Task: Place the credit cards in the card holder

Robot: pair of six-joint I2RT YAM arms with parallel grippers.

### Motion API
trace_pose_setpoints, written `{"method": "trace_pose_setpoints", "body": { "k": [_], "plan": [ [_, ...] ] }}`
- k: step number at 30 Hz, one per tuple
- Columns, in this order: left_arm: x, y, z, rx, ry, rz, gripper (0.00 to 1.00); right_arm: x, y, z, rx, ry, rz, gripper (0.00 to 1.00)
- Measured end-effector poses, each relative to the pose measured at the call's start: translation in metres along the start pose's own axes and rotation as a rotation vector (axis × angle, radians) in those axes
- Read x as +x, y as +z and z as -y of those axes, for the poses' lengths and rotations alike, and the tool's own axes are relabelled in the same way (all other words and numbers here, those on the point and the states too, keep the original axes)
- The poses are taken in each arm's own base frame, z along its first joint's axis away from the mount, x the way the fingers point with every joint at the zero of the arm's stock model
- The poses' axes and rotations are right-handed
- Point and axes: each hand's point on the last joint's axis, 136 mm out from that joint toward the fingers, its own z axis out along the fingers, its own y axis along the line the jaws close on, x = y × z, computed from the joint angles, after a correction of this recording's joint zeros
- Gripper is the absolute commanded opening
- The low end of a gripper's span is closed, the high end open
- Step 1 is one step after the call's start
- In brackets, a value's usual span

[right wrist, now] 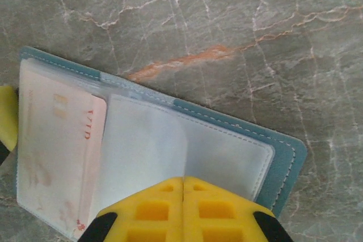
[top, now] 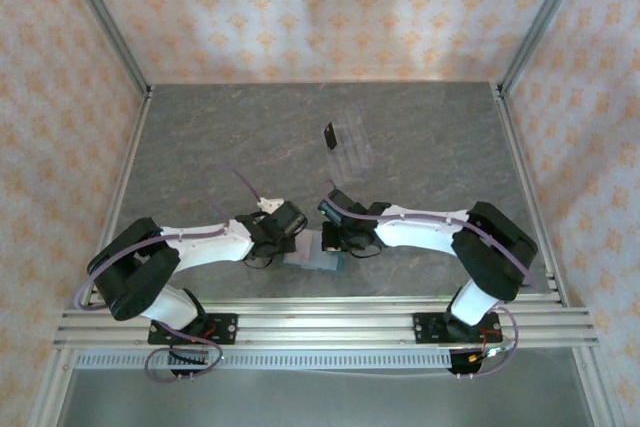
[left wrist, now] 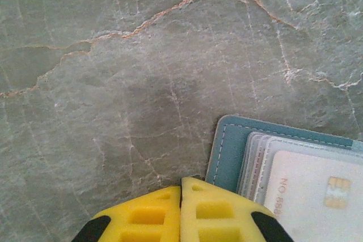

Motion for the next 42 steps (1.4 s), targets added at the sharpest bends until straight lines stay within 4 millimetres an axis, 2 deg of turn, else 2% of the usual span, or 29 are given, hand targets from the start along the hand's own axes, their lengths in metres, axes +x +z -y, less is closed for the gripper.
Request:
{"method": "trace_pose_setpoints", "body": {
  "k": [7,17,25,33,38,42],
  "plan": [
    [0.0,0.0,0.0,0.0,0.0,0.0,0.06,-0.008,-0.012,-0.02,-0.092,-0.009,0.032,0.0],
    [-0.001,-0.002,0.002,-0.011,0.007,0.028,0.06,-0.016,-0.017,-0.053,-0.244,-0.003,0.037,0.0],
    [-0.001,-0.003,0.003,-0.019,-0.015,0.045,0.07,-0.025,-0.002,-0.077,-0.329,0.035,0.024,0.0],
    [-0.002,-0.009,0.002,0.0,-0.051,0.057,0.09,-0.023,0.021,-0.081,-0.348,0.071,-0.006,0.0],
    [-0.001,-0.009,0.001,0.011,-0.068,0.058,0.13,-0.025,0.029,-0.084,-0.351,0.077,-0.016,0.0],
    [0.0,-0.011,0.001,0.023,-0.082,0.055,0.15,-0.027,0.035,-0.086,-0.351,0.078,-0.02,0.11]
  ]
}}
